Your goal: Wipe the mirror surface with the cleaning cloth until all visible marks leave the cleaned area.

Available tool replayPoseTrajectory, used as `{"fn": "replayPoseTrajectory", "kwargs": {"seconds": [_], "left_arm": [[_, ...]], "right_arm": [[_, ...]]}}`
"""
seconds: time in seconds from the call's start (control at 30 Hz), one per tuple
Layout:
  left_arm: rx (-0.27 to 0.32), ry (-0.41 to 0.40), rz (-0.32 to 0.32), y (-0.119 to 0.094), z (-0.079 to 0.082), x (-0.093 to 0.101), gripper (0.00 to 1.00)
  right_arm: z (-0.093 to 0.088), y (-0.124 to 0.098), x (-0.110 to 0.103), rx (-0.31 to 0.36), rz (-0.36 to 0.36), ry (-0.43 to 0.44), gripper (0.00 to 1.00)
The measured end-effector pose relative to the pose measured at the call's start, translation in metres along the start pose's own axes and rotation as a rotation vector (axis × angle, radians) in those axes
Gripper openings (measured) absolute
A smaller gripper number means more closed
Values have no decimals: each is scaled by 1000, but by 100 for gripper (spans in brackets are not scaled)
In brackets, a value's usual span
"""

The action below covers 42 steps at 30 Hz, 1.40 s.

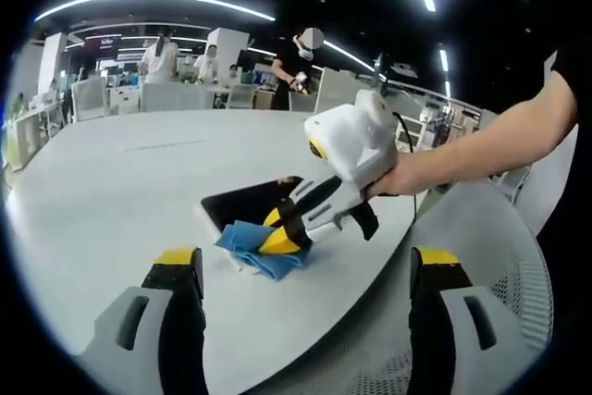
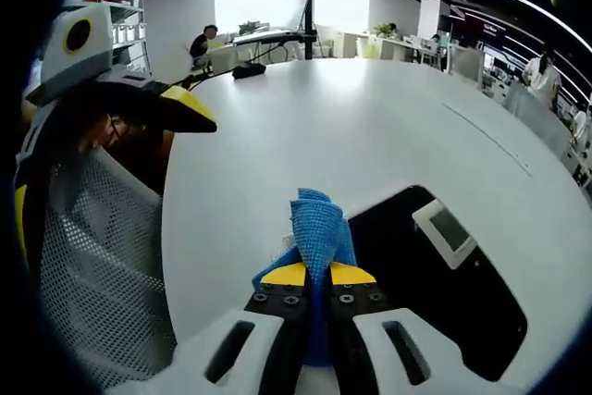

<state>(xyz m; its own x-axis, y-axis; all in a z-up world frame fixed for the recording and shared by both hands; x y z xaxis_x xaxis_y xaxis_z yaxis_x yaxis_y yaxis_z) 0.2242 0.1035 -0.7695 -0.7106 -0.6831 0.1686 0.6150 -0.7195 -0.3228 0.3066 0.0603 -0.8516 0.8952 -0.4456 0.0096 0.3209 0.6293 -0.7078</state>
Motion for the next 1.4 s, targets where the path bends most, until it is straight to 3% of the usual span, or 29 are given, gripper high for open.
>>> {"fn": "replayPoseTrajectory", "kwargs": {"seconds": [0.57, 0.77, 1.4], "left_arm": [[2, 2, 3, 0, 0, -1, 91], [-5, 2, 3, 0, -1, -1, 91], [-29, 3, -9, 1, -4, 1, 90]], "right_arm": [[0, 1, -1, 11, -14, -6, 1], [1, 2, 0, 18, -8, -120, 0], [8, 9, 17, 35, 6, -67, 0]]}}
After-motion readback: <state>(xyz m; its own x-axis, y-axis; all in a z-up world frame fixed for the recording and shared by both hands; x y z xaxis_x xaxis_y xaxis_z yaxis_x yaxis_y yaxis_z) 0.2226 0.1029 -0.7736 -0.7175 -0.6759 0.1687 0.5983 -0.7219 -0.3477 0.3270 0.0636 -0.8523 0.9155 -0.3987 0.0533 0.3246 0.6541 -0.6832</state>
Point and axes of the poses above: the point that each gripper's makers call its tool centre point, and the gripper's own axes: y roughly forward along the fingers, x roughly to its right, z roughly out of its top, the point moved 2 cm from there along -y, roughly backward along the fingers, and after that the axes turned 2 degrees about y, right-handed, at the moved point
